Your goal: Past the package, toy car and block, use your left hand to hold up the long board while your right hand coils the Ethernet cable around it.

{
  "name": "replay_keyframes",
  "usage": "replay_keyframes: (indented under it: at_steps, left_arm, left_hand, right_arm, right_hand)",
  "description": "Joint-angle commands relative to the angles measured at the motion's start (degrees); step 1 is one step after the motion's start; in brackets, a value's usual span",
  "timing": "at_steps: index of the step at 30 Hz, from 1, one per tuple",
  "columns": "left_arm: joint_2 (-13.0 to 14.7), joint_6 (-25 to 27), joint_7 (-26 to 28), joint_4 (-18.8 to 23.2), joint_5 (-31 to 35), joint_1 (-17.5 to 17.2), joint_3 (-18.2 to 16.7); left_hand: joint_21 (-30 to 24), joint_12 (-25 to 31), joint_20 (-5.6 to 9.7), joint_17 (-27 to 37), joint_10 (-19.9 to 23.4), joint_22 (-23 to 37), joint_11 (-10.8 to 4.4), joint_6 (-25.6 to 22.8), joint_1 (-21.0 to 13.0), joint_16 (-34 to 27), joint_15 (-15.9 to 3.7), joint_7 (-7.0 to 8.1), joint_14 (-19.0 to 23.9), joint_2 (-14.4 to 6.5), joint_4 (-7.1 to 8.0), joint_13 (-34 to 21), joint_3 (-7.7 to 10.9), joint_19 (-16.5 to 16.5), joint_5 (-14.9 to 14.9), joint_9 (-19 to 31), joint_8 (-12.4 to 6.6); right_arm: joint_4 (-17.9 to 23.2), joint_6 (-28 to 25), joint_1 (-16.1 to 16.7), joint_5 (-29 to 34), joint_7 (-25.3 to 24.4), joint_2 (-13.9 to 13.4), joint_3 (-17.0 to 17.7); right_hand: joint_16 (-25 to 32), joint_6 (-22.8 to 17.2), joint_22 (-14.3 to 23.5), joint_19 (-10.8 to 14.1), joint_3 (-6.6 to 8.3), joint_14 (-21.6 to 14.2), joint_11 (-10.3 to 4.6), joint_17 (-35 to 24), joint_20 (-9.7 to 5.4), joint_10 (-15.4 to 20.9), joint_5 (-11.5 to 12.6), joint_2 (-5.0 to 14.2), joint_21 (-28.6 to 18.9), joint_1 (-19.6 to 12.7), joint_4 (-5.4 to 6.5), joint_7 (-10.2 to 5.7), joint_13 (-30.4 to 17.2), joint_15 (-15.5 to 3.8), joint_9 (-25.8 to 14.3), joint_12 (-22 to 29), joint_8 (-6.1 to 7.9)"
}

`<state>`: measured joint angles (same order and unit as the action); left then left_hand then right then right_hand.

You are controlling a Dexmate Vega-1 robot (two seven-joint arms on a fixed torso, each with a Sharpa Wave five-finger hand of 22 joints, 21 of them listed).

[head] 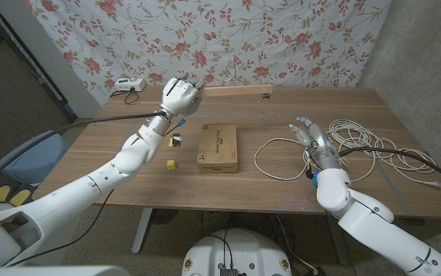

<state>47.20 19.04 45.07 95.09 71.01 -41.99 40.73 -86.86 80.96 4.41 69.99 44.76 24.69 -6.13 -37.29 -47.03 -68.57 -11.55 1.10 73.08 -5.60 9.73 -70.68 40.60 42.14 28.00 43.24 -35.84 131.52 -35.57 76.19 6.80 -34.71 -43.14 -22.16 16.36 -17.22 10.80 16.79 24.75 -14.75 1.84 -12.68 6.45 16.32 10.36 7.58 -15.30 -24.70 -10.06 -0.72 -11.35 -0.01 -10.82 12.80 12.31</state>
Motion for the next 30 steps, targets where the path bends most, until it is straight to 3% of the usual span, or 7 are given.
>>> replay_keyframes:
  at_steps: [1,5,11,16,21,24,30]
  left_arm:
    - [-1.31,1.51,5.53,-1.22,-4.13,-0.74,-0.43]
    - [-1.24,2.26,5.96,-1.18,-4.42,-0.88,-0.43]
    - [-1.6,3.21,7.85,-2.08,-4.58,-0.84,-0.17]
    - [-0.48,3.6,5.55,-1.08,-5.14,-1.24,-0.17]
    - [2.05,4.29,-1.88,2.23,-5.17,-2.1,-0.52]
    - [3.59,5.01,-7.55,4.97,-4.82,-2.69,-0.95]
    - [4.09,8.09,-11.24,7.1,-1.64,-3.91,-1.61]
  left_hand:
    - [-0.38,0.7,1.7,0.2,-0.1,-0.14,-0.05,0.09,2.96,-0.39,-0.16,-0.14,-0.3,-3.15,-0.04,-0.2,0.58,-0.16,0.43,0.07,-0.48]
    - [-0.41,1.13,1.62,0.19,-0.28,-0.39,0.03,0.14,3.12,-0.53,-0.16,-0.17,-0.32,-3.17,-0.07,-0.2,0.65,-0.03,0.46,0.0,-0.58]
    - [-0.66,1.89,1.65,0.19,-0.42,-0.34,0.04,0.25,3.38,-0.79,-0.15,-0.04,-0.27,-3.21,-0.11,-0.19,0.78,-0.17,0.52,-0.02,-0.8]
    - [-0.78,2.51,1.58,0.19,-0.9,-0.44,0.01,0.39,3.65,-0.96,-0.15,-0.01,-0.46,-3.2,-0.11,-0.18,0.9,-0.29,0.58,-0.17,-0.93]
    - [-0.78,2.98,1.3,0.19,-1.55,-0.58,0.43,0.49,3.91,-1.02,-0.13,-0.22,-0.87,-3.2,-0.09,-0.17,1.01,-0.58,0.68,-0.42,-0.99]
    - [-0.71,3.23,0.86,0.18,-1.74,-0.67,0.6,0.29,4.02,-0.99,0.01,-0.32,-1.21,-3.18,-0.08,-0.15,1.06,-0.95,0.73,-0.56,-1.1]
    - [-0.58,3.81,0.61,-0.03,-2.17,-1.16,0.85,0.17,4.18,-0.95,0.35,-0.3,-1.51,-3.12,-0.21,-0.1,1.21,-1.14,0.92,-0.77,-1.31]
  right_arm:
    - [6.54,-15.48,-1.26,6.07,0.03,-2.33,-4.94]
    - [7.0,-21.69,-4.1,9.09,0.09,-2.48,-8.66]
    - [5.65,-31.14,-11.78,12.43,2.65,-2.69,-15.88]
    - [3.37,-33.48,-16.65,12.86,4.82,-3.5,-19.4]
    - [-0.73,-35.81,-23.22,13.53,7.5,-3.45,-24.55]
    - [-2.75,-35.39,-25.42,13.29,8.41,-3.33,-25.95]
    - [-6.56,-34.23,-28.5,12.58,10.0,-2.86,-27.8]
  right_hand:
    - [0.35,-0.53,0.25,0.54,0.95,-0.19,-0.7,-0.25,-0.33,0.48,0.0,0.27,-0.2,-1.7,-0.28,-0.29,-0.28,-0.39,-0.09,0.28,0.15]
    - [0.25,-0.62,0.24,0.93,1.5,0.07,-0.93,-0.3,-0.68,0.45,0.07,0.54,-0.3,-3.18,-0.45,-0.56,-0.29,-1.19,-0.11,0.12,0.11]
    - [0.04,-0.52,0.23,1.44,1.75,0.79,-2.33,-0.44,-1.03,0.12,0.05,0.37,-0.41,-4.92,-0.36,-1.01,-0.32,-2.55,-0.15,-0.22,-0.07]
    - [-0.31,-0.19,0.22,1.42,1.09,1.72,-2.43,-0.52,-1.1,-0.58,0.0,-0.81,-0.32,-5.13,-0.12,-1.19,-0.35,-2.85,-0.17,-0.59,-0.3]
    - [-0.53,0.08,0.21,1.24,0.52,2.29,-3.06,-0.57,-1.28,-1.38,0.17,-1.87,-0.17,-5.51,-0.05,-1.31,-0.39,-3.25,-0.2,-0.95,-0.46]
    - [-0.64,0.05,0.2,1.32,0.44,2.54,-3.7,-0.59,-1.5,-1.58,0.37,-2.14,-0.15,-6.14,-0.14,-1.48,-0.4,-3.55,-0.22,-1.04,-0.45]
    - [-0.74,0.37,0.19,1.7,0.43,2.72,-4.7,-0.57,-2.04,-2.04,0.9,-2.75,-0.2,-7.86,-0.44,-2.16,-0.43,-4.03,-0.26,-1.23,-0.53]
